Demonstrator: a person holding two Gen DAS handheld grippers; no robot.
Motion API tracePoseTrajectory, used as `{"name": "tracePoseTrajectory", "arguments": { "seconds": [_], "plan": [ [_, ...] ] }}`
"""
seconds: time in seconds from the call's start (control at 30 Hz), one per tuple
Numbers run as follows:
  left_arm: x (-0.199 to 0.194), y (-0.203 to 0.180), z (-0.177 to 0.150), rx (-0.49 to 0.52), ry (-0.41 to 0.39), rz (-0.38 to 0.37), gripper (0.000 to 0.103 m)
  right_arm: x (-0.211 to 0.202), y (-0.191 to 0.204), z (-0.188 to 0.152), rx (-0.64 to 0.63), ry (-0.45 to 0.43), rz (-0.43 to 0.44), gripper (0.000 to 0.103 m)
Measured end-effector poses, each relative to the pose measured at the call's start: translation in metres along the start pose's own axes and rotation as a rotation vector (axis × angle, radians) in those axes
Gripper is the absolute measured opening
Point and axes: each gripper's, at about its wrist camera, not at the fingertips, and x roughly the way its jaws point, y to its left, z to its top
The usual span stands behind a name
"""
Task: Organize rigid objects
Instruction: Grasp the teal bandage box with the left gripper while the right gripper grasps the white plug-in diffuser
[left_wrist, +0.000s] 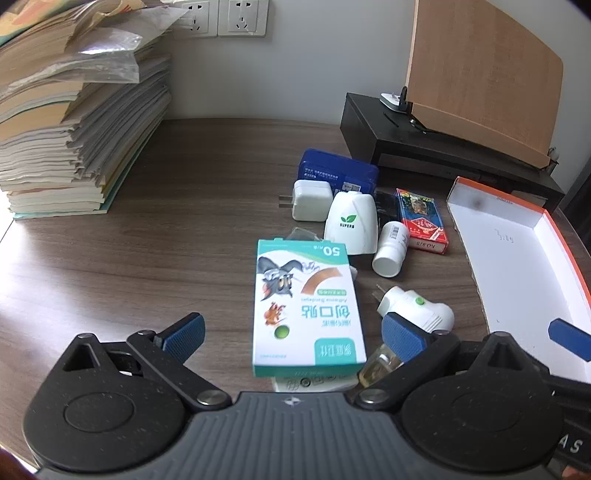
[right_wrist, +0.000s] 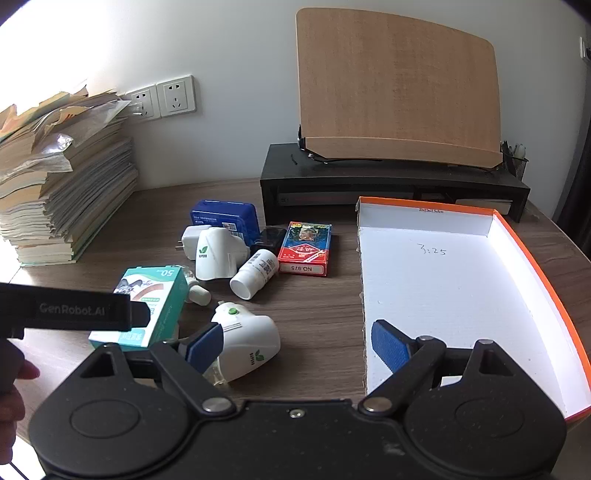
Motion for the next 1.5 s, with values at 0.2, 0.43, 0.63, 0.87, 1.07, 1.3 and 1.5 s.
{"name": "tracePoseTrajectory", "arguments": {
  "seconds": [0.2,0.43,0.63,0.87,1.07,1.3,1.5],
  "plan": [
    [0.024,-0.01,0.008,0.032,0.017,0.028,0.103,0.004,-0.005,0.001,0.018,0.007,-0.005,0.102],
    [0.051,-0.005,0.007,0.045,0.067,0.0,0.074,0.012,-0.011,0.002,0.076,0.059,0.027,0.102],
    [0.045,0.002,0.002,0.036,0.027,-0.04,0.072,0.027,-0.013,0.006,0.182,0.138,0.095,0.102],
    [0.026,0.017,0.004,0.006,-0.023,-0.047,0.072,0.062,-0.014,0.006,0.42,0.312,0.179,0.102],
    [0.012,0.03,-0.001,-0.005,-0.049,-0.035,0.072,0.089,-0.004,0.006,0.449,0.364,0.154,0.092],
    [0.006,0.038,-0.007,-0.016,-0.053,-0.023,0.072,0.099,0.027,0.006,0.264,0.331,0.096,0.076],
    [0.003,0.038,-0.009,-0.024,-0.06,-0.034,0.072,0.085,0.037,0.003,0.121,0.265,0.059,0.075]
  ]
}}
